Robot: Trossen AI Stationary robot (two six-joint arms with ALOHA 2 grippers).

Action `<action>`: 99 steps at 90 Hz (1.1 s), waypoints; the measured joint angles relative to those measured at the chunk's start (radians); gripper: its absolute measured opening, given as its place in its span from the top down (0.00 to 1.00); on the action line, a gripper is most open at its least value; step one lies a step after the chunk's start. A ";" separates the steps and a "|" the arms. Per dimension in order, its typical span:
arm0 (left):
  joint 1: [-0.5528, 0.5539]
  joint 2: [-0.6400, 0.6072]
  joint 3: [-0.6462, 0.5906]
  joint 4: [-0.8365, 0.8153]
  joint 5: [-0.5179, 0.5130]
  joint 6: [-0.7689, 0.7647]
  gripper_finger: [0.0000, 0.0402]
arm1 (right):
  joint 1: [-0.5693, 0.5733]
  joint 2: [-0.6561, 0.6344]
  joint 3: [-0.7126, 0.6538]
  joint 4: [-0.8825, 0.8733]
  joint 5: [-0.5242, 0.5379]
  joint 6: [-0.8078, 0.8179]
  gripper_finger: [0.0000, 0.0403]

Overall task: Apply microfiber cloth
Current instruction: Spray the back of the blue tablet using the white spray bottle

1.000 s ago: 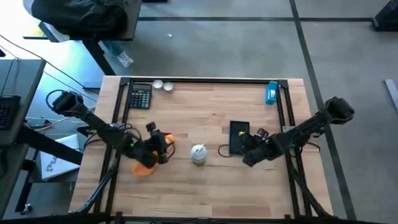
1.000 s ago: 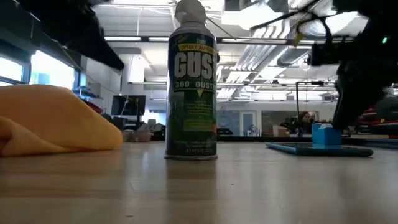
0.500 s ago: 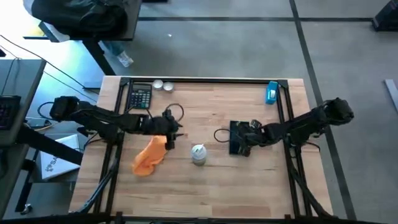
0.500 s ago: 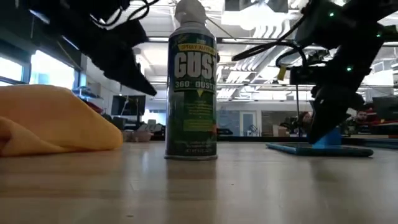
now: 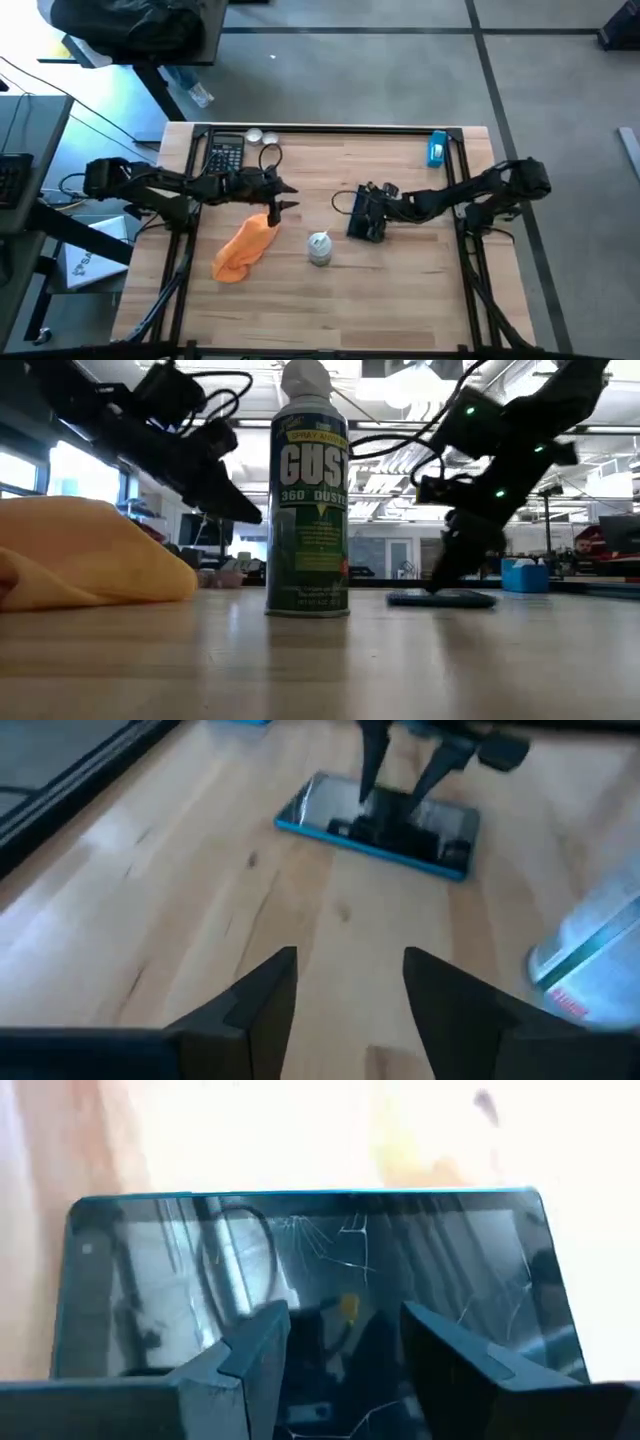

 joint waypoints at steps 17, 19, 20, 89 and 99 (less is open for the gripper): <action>0.034 0.120 0.001 0.121 0.109 -0.013 0.59 | -0.102 0.063 0.006 0.153 -0.042 -0.120 0.59; 0.038 0.135 0.001 0.140 0.116 -0.015 0.59 | -0.112 0.071 0.014 0.161 -0.056 -0.134 0.59; 0.040 0.141 0.002 0.149 0.117 -0.015 0.59 | -0.116 0.074 0.017 0.164 -0.063 -0.139 0.59; 0.162 0.525 0.251 0.318 0.280 0.036 0.59 | -0.018 -0.172 0.036 -0.296 0.144 -0.497 0.59; 0.156 0.562 0.275 0.320 0.285 0.027 0.59 | 0.001 -0.156 -0.047 -0.179 0.183 -0.516 0.59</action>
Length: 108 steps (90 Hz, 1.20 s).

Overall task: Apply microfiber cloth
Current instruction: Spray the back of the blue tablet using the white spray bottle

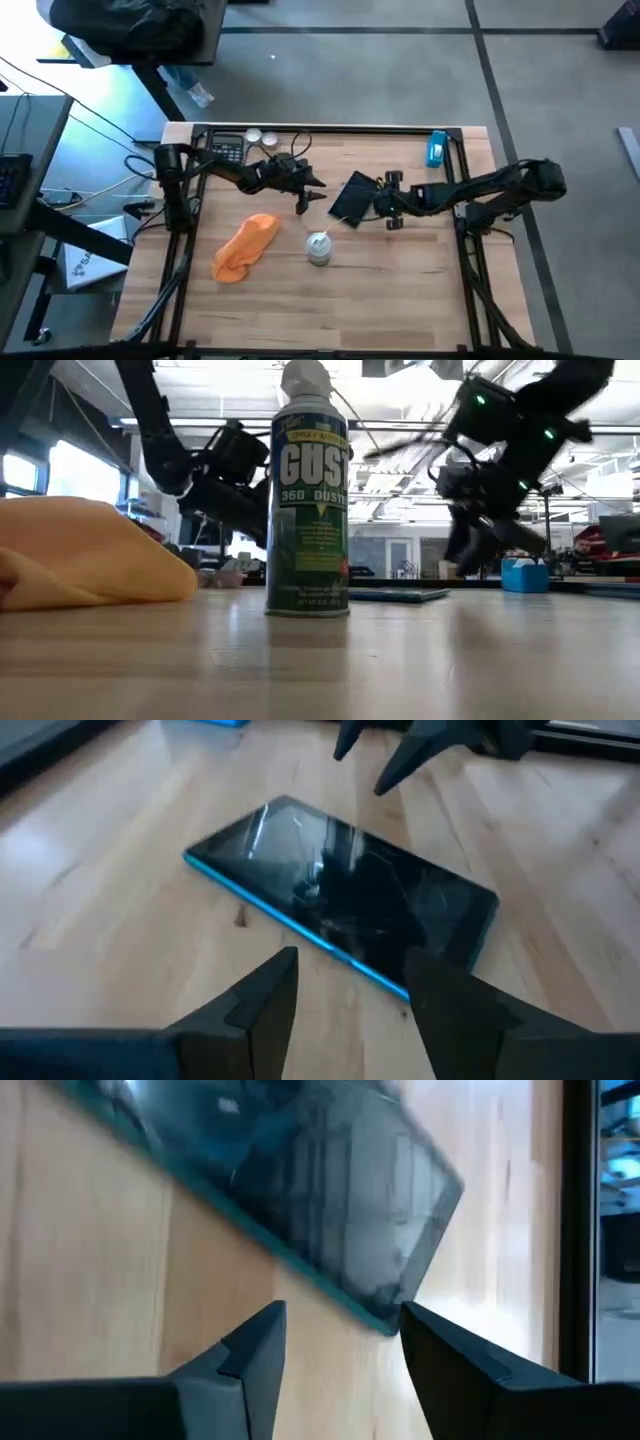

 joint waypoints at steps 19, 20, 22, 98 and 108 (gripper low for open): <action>-0.028 0.070 0.050 0.001 0.000 -0.001 0.59 | 0.027 0.049 -0.031 0.155 0.022 -0.144 0.59; -0.029 0.073 0.051 0.001 0.000 0.000 0.59 | 0.027 0.055 -0.028 0.153 0.023 -0.153 0.59; -0.031 0.080 0.053 0.000 0.000 0.000 0.59 | 0.027 0.068 -0.023 0.152 0.023 -0.173 0.59; -0.076 0.151 0.068 -0.023 -0.056 0.012 0.59 | 0.039 0.215 0.007 0.259 0.011 -0.476 0.59; -0.076 0.151 0.068 -0.025 -0.057 0.013 0.59 | 0.052 0.216 0.006 0.262 0.008 -0.481 0.59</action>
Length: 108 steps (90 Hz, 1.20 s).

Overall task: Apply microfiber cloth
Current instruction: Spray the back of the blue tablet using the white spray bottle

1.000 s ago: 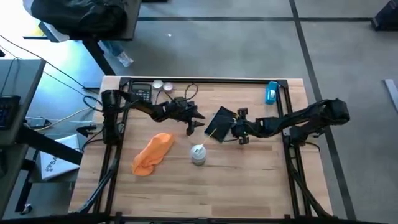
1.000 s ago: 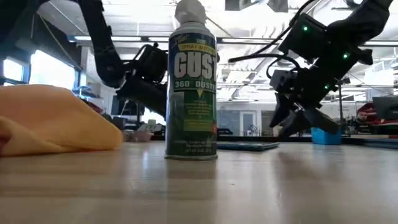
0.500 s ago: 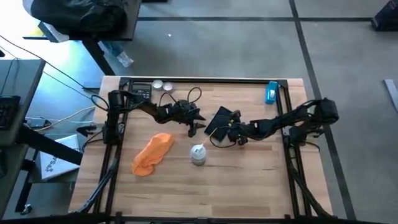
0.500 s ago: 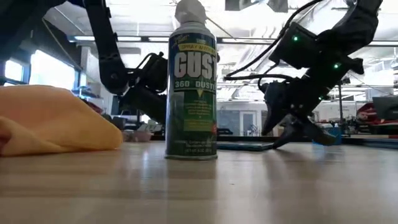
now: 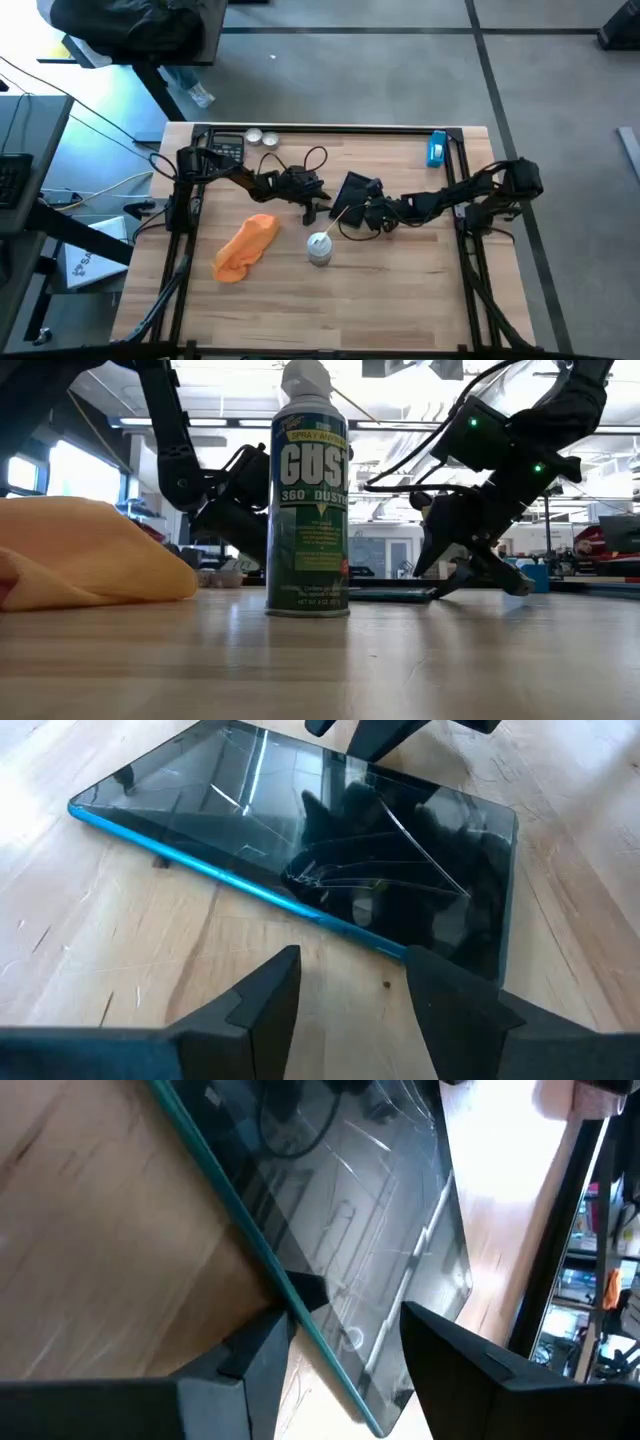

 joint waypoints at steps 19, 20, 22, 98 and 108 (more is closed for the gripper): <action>-0.001 0.000 0.000 -0.003 0.000 -0.007 0.59 | 0.047 0.006 -0.007 0.108 0.018 -0.053 0.59; -0.001 0.000 0.000 -0.004 0.000 -0.008 0.59 | 0.050 0.006 -0.007 0.115 0.016 -0.053 0.59; -0.002 0.000 0.000 -0.004 -0.002 -0.008 0.59 | 0.055 0.006 -0.007 0.129 0.014 -0.053 0.59; -0.007 0.001 -0.002 0.015 -0.007 -0.051 0.59 | 0.130 0.007 -0.003 0.261 0.038 0.218 0.80; -0.011 0.001 -0.002 0.024 -0.006 -0.072 0.59 | 0.130 0.007 -0.003 0.262 0.016 0.264 0.86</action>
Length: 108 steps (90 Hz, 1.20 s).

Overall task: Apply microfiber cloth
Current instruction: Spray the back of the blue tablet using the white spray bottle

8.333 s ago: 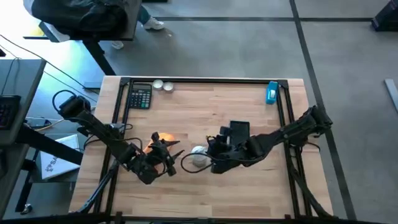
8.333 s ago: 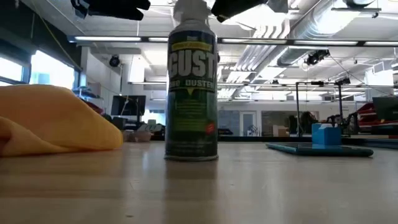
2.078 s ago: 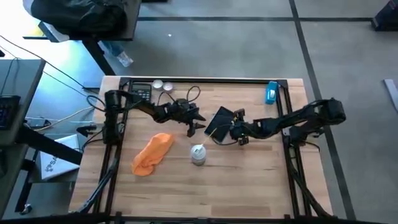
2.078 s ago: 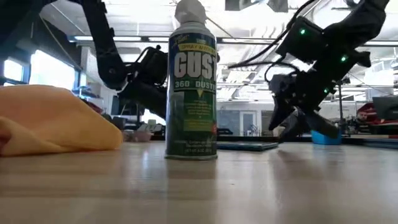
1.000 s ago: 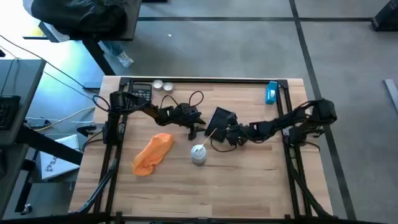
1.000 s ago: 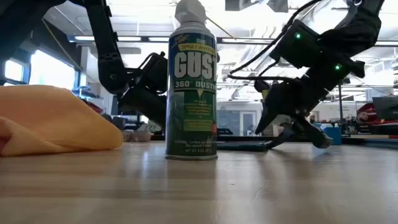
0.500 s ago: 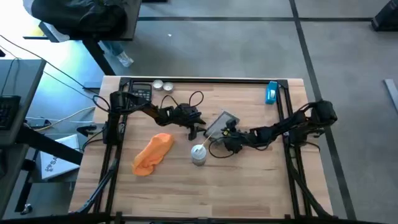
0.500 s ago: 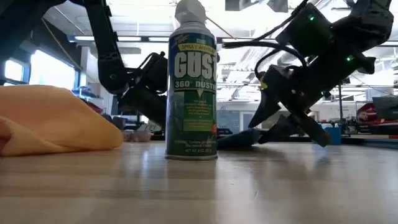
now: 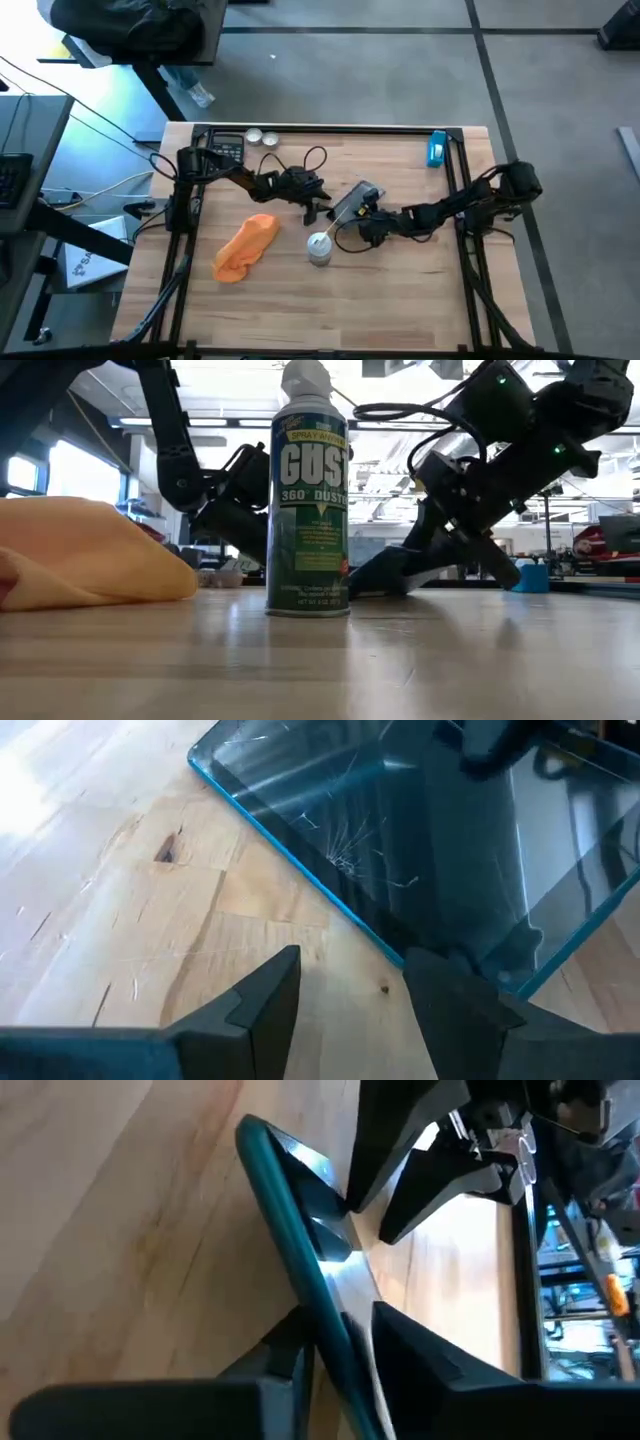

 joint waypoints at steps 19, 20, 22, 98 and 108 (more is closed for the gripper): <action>-0.008 -0.009 0.019 -0.010 0.002 -0.013 0.59 | 0.013 -0.004 0.019 -0.027 0.018 0.082 0.92; -0.008 -0.013 0.019 -0.013 0.003 -0.014 0.59 | 0.014 -0.005 0.023 -0.033 0.019 0.088 0.93; -0.008 -0.023 0.018 -0.022 0.004 -0.015 0.59 | 0.018 -0.009 0.031 -0.048 0.022 0.104 0.93; -0.007 -0.591 -0.034 -0.114 -0.007 0.173 0.59 | -0.163 -0.648 0.157 -0.542 -0.006 0.444 0.99; -0.006 -0.591 -0.034 -0.048 -0.055 0.168 0.59 | -0.183 -0.663 0.157 -0.437 -0.124 0.424 0.99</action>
